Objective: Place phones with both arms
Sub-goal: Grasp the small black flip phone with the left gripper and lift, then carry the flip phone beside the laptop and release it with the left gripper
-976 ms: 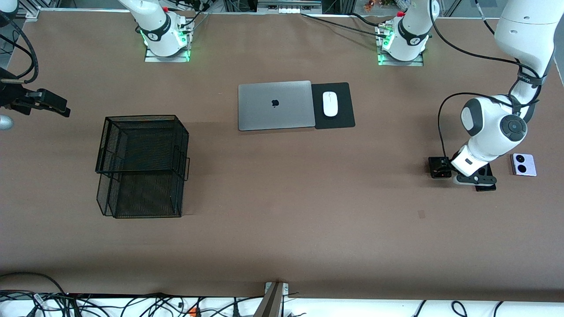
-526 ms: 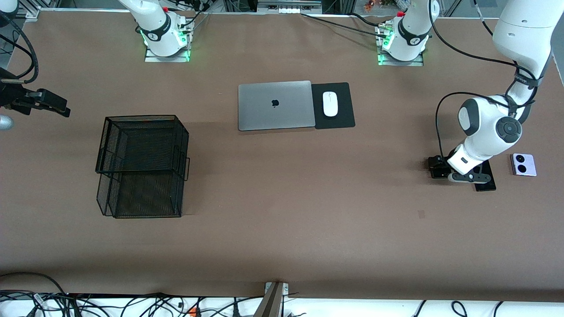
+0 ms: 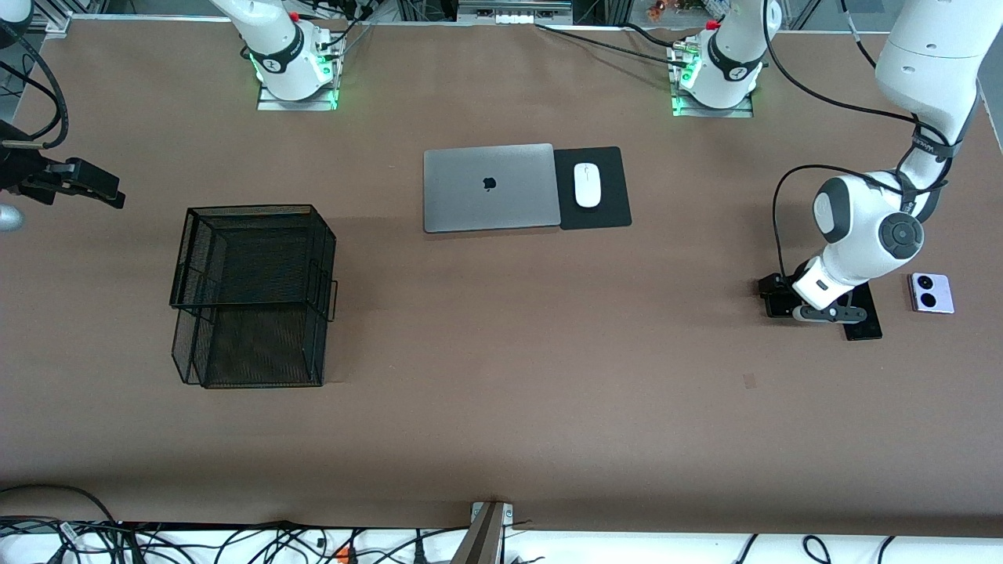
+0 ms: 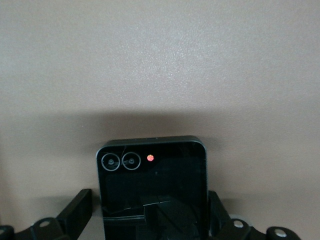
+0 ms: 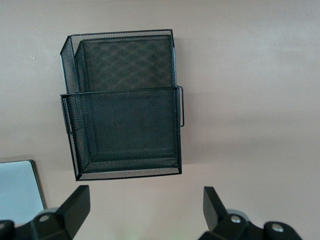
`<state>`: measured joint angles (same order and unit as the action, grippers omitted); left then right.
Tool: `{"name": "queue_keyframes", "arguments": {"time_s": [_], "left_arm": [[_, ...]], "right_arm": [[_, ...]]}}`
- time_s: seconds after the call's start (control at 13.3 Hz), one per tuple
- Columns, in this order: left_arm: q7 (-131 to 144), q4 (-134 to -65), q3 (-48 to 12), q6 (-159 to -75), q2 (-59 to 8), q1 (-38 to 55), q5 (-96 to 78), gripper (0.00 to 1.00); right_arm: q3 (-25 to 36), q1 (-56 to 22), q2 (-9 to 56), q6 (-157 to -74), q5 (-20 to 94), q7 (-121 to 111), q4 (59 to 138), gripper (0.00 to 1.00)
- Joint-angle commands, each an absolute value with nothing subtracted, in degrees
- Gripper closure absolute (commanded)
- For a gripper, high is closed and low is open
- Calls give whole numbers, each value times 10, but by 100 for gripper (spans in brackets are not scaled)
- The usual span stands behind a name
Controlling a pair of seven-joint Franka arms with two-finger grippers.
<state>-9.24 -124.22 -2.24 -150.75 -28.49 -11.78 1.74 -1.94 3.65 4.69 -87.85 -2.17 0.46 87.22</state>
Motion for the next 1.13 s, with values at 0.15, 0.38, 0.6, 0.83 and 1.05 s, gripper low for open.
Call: {"name": "queue_keyframes", "arguments": {"time_s": [0.15, 0.38, 0.6, 0.83, 1.05], "left_arm": [[-92, -1238, -28, -1483, -284, -123, 4, 55], [-91, -1209, -30, -1415, -272, -119, 4, 62], [-78, -1078, -55, -1215, -260, -117, -4, 62], [1, -949, -86, -1062, -265, -86, -4, 62], [79, -922, -86, -1049, -273, -3, -4, 62]], "right_arm": [[-24, 40, 41, -878, -22, 12, 875, 0], [-25, 40, 40, -879, -22, 12, 875, 0], [-25, 40, 40, -878, -22, 11, 875, 0], [-25, 40, 41, -878, -22, 12, 875, 0], [-24, 40, 41, -878, -22, 12, 875, 0]]}}
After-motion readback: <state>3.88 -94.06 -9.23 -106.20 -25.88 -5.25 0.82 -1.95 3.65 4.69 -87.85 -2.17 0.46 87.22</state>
